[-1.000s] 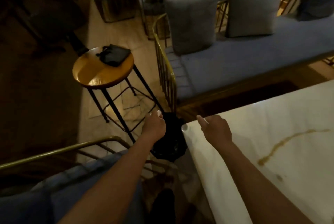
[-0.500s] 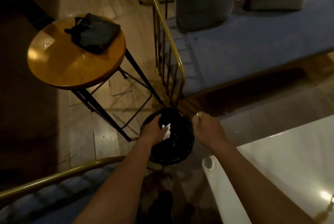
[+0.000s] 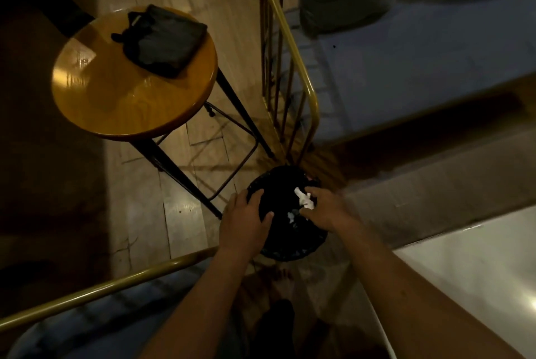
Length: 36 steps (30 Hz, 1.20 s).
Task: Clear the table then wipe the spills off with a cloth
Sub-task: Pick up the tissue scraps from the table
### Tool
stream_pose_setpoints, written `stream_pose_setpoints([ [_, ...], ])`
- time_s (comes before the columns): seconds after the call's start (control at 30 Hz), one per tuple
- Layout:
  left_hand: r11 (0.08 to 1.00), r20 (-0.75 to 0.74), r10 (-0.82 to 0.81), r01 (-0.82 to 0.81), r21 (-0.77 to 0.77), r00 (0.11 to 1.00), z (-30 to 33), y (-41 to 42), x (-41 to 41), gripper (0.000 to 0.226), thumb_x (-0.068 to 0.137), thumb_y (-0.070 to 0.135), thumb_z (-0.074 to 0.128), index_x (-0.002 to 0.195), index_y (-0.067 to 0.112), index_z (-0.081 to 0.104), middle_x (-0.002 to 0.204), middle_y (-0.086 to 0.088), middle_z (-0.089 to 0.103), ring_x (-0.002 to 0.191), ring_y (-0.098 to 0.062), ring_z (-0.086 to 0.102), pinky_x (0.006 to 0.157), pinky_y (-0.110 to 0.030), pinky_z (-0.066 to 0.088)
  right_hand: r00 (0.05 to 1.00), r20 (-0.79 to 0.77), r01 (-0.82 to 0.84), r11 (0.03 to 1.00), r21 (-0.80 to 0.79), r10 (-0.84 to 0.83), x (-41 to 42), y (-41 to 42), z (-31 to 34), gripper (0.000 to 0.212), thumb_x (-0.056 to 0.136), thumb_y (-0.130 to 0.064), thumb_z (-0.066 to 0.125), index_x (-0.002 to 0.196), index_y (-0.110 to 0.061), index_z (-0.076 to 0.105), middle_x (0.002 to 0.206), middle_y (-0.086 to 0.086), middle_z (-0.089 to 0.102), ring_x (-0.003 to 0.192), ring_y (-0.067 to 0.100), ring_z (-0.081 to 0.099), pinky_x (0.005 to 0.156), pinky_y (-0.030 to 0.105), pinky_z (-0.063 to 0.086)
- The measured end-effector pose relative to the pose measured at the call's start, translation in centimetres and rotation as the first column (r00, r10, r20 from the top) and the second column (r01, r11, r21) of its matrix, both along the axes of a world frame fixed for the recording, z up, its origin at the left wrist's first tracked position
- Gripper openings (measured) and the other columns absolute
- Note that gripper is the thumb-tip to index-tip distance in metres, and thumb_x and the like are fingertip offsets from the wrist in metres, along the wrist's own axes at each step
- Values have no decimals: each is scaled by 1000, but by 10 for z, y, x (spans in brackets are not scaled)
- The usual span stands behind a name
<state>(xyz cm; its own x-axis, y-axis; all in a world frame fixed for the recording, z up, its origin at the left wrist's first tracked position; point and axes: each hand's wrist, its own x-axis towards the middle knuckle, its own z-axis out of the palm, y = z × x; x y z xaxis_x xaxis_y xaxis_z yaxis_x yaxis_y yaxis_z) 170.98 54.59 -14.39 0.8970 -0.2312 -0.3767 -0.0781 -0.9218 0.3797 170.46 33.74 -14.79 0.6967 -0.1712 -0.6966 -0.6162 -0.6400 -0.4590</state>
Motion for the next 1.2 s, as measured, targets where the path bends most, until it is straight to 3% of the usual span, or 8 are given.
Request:
stream_pose_setpoints([
  [0.13, 991, 57, -103, 98, 88, 993, 13, 0, -8, 64, 102, 55, 43, 158, 27, 29, 162, -11, 31, 151, -32, 20, 123, -45, 21, 998, -6, -64, 996, -62, 64, -6, -1, 14, 61, 93, -33, 65, 149, -23, 43, 151, 8, 46, 133, 30, 48, 106, 35, 44],
  [0.27, 987, 135, -151, 142, 74, 979, 43, -22, -20, 63, 103, 56, 40, 157, 26, 32, 160, -12, 33, 150, -33, 22, 122, -46, 20, 978, 162, -92, 972, -218, 129, -25, -17, 59, 42, 96, -32, 58, 137, -22, 56, 137, 7, 58, 122, 29, 56, 94, 31, 45],
  [0.33, 984, 167, -177, 170, 55, 970, 66, -42, -25, 64, 103, 57, 37, 158, 27, 29, 162, -11, 30, 151, -32, 19, 123, -46, 20, 958, 242, -66, 940, -335, 153, -41, -29, 87, 42, 97, -36, 55, 137, -23, 55, 140, 5, 54, 125, 29, 52, 99, 37, 45],
  [0.43, 968, 243, -247, 248, 28, 938, 108, -78, -34, 64, 103, 57, 35, 160, 28, 24, 166, -10, 23, 154, -31, 14, 125, -46, 16, 914, 367, 37, 866, -498, 172, -74, -53, 124, 48, 99, -42, 47, 144, -25, 48, 150, 2, 45, 135, 26, 42, 106, 44, 42],
  [0.6, 912, 365, -380, 410, -4, 850, 177, -160, -73, 66, 103, 57, 37, 161, 29, 21, 167, -10, 21, 155, -31, 11, 125, -47, 14, 836, 548, 315, 792, -522, 29, -157, -109, 185, 48, 99, -44, 47, 144, -26, 48, 151, 3, 44, 137, 28, 40, 107, 46, 43],
  [0.83, 733, 459, -615, 679, 34, 641, 236, -288, -189, 68, 102, 64, 27, 161, 31, 15, 168, -8, 19, 156, -31, 12, 125, -46, 14, 752, 635, 598, 589, -543, -177, -314, -191, 244, 47, 100, -42, 46, 145, -28, 48, 154, 3, 42, 140, 29, 38, 112, 45, 35],
  [1.0, 591, 485, -721, 805, 57, 495, 254, -365, -264, 68, 103, 61, 31, 161, 30, 14, 168, -10, 19, 155, -33, 11, 124, -46, 13, 700, 649, 704, 440, -558, -297, -408, -237, 265, 47, 100, -41, 48, 144, -28, 49, 154, 3, 42, 139, 30, 38, 111, 46, 34],
  [1.2, 417, 494, -799, 908, 47, 342, 267, -448, -318, 67, 104, 56, 36, 161, 27, 18, 165, -12, 24, 154, -34, 15, 123, -47, 19, 611, 623, 791, 336, -511, -489, -471, -290, 274, 50, 102, -48, 36, 149, -34, 38, 159, -4, 30, 145, 24, 27, 116, 44, 30],
])
